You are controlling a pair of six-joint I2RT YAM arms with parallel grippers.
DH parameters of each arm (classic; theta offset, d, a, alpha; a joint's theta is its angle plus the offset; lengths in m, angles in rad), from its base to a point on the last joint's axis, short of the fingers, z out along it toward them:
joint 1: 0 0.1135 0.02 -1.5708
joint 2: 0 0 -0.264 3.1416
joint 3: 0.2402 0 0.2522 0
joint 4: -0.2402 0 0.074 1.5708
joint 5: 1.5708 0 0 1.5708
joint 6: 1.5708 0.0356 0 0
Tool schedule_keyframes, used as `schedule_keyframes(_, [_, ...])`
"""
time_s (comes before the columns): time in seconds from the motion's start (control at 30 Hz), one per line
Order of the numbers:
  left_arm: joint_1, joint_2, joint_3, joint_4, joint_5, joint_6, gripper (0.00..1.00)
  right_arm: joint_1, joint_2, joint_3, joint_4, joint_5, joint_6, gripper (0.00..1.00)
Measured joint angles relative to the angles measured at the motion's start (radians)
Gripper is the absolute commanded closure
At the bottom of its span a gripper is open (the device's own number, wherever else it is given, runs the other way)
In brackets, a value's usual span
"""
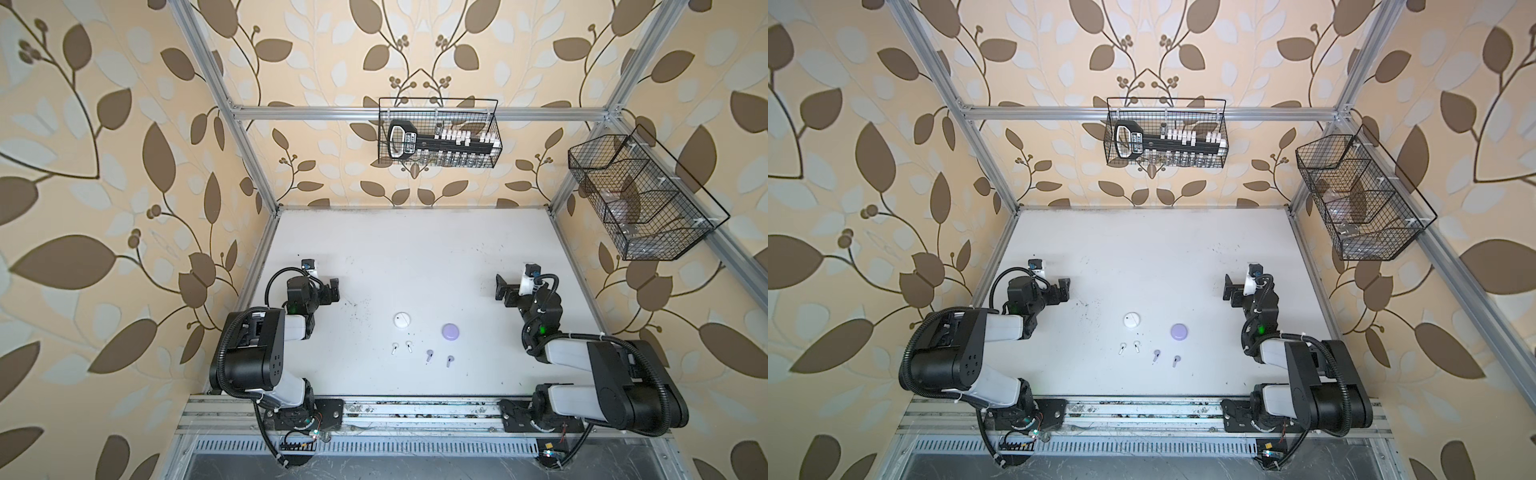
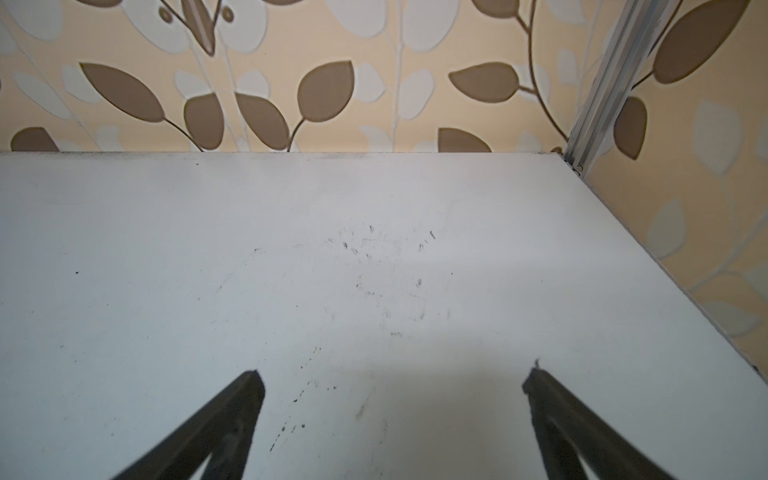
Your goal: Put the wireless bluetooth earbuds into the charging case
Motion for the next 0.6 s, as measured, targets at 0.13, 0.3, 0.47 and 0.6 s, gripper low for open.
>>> schedule_keyframes(0.13, [0.0, 0.0, 0.0, 0.0, 0.0, 0.0, 0.01, 0.0, 0.0, 0.0, 0.0, 0.0, 0.0, 0.0])
schedule_keyframes(0.3, [0.0, 0.0, 0.0, 0.0, -0.007, -0.001, 0.01, 0.0, 0.0, 0.0, 0.0, 0.001, 0.0, 0.0])
schedule_keyframes(0.47, [-0.007, -0.039, 0.0, -0.035, -0.064, -0.009, 0.01, 0.008, -0.002, 0.0, 0.0, 0.015, 0.0, 0.0])
schedule_keyframes(0.6, [-0.033, -0.165, -0.001, -0.08, -0.126, -0.011, 0.01, 0.021, -0.044, 0.0, -0.027, 0.049, 0.0, 0.0])
